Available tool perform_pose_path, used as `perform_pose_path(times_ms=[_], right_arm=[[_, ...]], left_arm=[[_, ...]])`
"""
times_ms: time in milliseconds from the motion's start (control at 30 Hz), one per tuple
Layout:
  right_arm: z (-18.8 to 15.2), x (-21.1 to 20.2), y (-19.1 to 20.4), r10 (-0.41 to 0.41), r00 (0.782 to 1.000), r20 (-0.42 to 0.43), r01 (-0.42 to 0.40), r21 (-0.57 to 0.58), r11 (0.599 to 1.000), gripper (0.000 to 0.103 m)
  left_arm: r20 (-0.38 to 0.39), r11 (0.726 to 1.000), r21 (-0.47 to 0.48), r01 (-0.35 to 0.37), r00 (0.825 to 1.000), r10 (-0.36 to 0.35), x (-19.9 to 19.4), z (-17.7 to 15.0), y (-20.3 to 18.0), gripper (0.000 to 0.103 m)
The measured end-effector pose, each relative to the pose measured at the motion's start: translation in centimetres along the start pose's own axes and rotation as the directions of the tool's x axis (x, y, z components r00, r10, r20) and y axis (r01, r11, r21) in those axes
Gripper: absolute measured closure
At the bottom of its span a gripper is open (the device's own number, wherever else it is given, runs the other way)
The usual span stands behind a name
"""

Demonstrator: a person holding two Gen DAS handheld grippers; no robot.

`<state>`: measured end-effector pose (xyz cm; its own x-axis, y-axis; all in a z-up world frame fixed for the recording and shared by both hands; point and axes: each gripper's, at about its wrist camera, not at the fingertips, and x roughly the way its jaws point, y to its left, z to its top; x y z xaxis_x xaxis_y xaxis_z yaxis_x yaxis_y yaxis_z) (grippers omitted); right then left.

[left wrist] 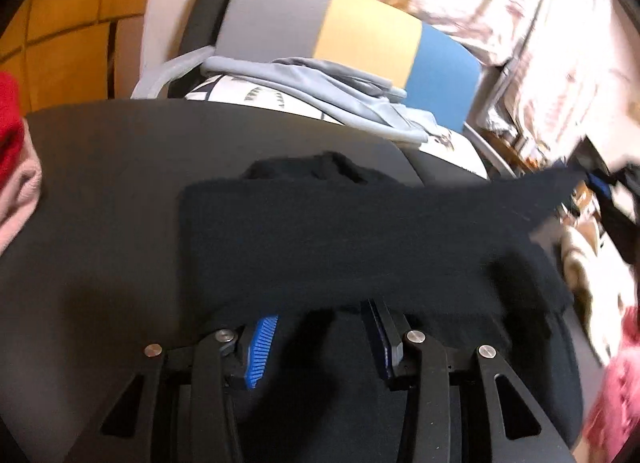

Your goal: Fold clothes

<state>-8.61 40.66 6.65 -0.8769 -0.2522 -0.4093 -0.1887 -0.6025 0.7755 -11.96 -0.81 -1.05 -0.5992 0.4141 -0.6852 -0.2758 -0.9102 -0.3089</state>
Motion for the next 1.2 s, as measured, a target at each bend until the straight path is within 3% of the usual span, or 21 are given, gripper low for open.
perform_pose_path(times_ms=[100, 200, 333, 567, 667, 767, 833, 900, 933, 1000, 1033, 1100, 1167, 1200], right_arm=[[0.0, 0.3, -3.2, -0.086, 0.996, -0.024, 0.087, 0.029, 0.996, 0.099], [-1.2, 1.4, -7.6, -0.185, 0.978, -0.101, 0.194, 0.084, 0.977, 0.099], [-2.8, 2.0, -11.8, -0.165, 0.972, -0.169, 0.199, 0.206, 0.958, 0.099], [-3.8, 2.3, -11.2, -0.189, 0.964, -0.184, 0.215, 0.131, 0.968, 0.099], [-4.0, 2.5, -11.2, -0.201, 0.959, -0.202, 0.226, 0.112, 0.968, 0.098], [-3.9, 2.1, -10.8, -0.202, 0.956, -0.213, 0.223, 0.076, 0.972, 0.082], [-3.7, 0.5, -9.8, -0.29, 0.942, -0.166, 0.298, 0.023, 0.954, 0.081], [-3.5, -1.8, -8.4, -0.431, 0.901, -0.056, 0.43, -0.038, 0.902, 0.077], [-3.5, -2.6, -7.6, -0.447, 0.895, -0.015, 0.445, -0.061, 0.893, 0.077], [-3.8, -3.8, -5.6, -0.42, 0.906, 0.047, 0.423, -0.122, 0.898, 0.077], [-4.2, -3.5, -4.4, -0.385, 0.922, 0.037, 0.386, -0.169, 0.907, 0.077], [-5.7, -1.5, -1.4, -0.296, 0.955, -0.039, 0.271, -0.299, 0.915, 0.077], [-7.7, 1.8, 1.3, -0.248, 0.961, -0.126, 0.179, -0.402, 0.898, 0.077], [-8.5, 3.3, 2.2, -0.249, 0.957, -0.148, 0.162, -0.438, 0.884, 0.077]], left_arm=[[-0.012, 0.999, -0.039, 0.005, 1.0, -0.006, 0.7, -0.2, 1.2, 0.06], [-0.007, 0.998, -0.054, 0.014, 1.0, -0.015, 0.4, -0.5, 1.4, 0.06], [0.002, 0.999, -0.052, 0.004, 1.0, -0.004, -0.7, -0.7, 1.6, 0.06], [-0.001, 0.998, -0.022, -0.05, 0.999, 0.05, -4.3, -4.2, 2.3, 0.059], [0.059, 0.997, -0.055, -0.057, 0.996, 0.06, -5.8, -4.1, 2.4, 0.059], [0.119, 0.997, -0.045, -0.069, 0.99, 0.074, -5.7, -1.9, 1.0, 0.058], [0.14, 0.998, -0.023, -0.062, 0.988, 0.065, -4.6, 0.2, -0.5, 0.054], [0.127, 0.996, 0.011, -0.086, 0.988, 0.084, -2.7, 1.8, -2.0, 0.047], [0.115, 0.994, 0.029, -0.103, 0.988, 0.099, -1.6, 2.6, -2.7, 0.047], [0.081, 0.992, 0.053, -0.111, 0.991, 0.107, 0.8, 3.5, -3.7, 0.048], [0.066, 0.991, 0.06, -0.12, 0.991, 0.116, 1.9, 3.7, -3.9, 0.048], [0.037, 0.984, 0.065, -0.164, 0.986, 0.162, 3.5, 3.2, -3.7, 0.048], [-0.009, 0.98, 0.059, -0.191, 0.981, 0.191, 4.9, 2.2, -2.9, 0.047], [0.006, 0.983, 0.042, -0.179, 0.984, 0.179, 4.6, 2.2, -2.6, 0.046]])
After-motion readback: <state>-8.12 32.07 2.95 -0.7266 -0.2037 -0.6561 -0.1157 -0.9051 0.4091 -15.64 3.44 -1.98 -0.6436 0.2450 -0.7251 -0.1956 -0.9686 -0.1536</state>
